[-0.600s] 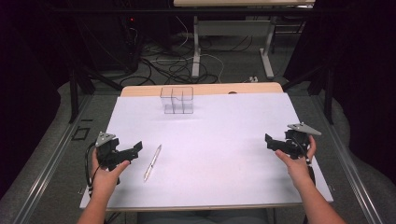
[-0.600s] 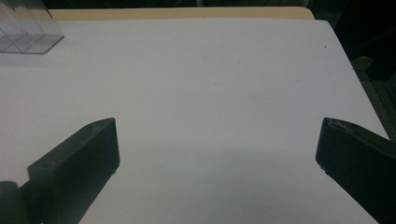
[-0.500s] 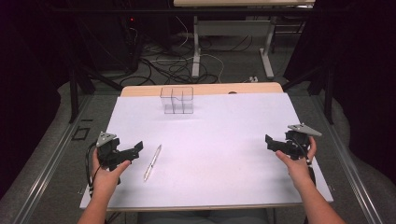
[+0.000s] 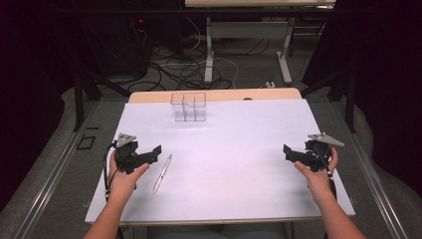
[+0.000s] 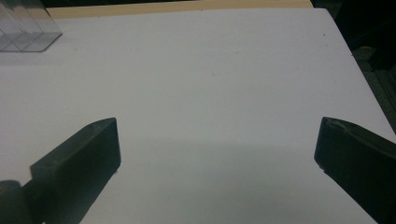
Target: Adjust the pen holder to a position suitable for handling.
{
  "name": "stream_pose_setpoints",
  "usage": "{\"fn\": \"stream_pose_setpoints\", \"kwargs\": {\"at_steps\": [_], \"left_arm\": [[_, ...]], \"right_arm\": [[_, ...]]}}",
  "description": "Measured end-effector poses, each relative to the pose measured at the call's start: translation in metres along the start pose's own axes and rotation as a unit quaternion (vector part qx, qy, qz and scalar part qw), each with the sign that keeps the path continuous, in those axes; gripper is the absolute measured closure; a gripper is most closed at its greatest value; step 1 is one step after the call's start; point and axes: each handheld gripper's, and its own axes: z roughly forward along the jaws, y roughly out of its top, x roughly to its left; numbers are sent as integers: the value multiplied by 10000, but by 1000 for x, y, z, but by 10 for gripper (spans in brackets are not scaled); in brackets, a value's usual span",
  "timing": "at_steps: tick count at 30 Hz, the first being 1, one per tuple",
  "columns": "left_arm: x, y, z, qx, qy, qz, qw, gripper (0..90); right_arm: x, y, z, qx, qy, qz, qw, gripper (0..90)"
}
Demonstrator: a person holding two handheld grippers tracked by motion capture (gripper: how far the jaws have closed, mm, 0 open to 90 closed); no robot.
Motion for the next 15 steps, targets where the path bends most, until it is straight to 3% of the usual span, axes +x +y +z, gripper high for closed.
{"fn": "stream_pose_setpoints", "kwargs": {"at_steps": [15], "left_arm": [[-19, 51, 23, -39, -108, -91, 9999, 160]], "right_arm": [[4, 0, 2, 65, 95, -9, 9999, 5]]}}
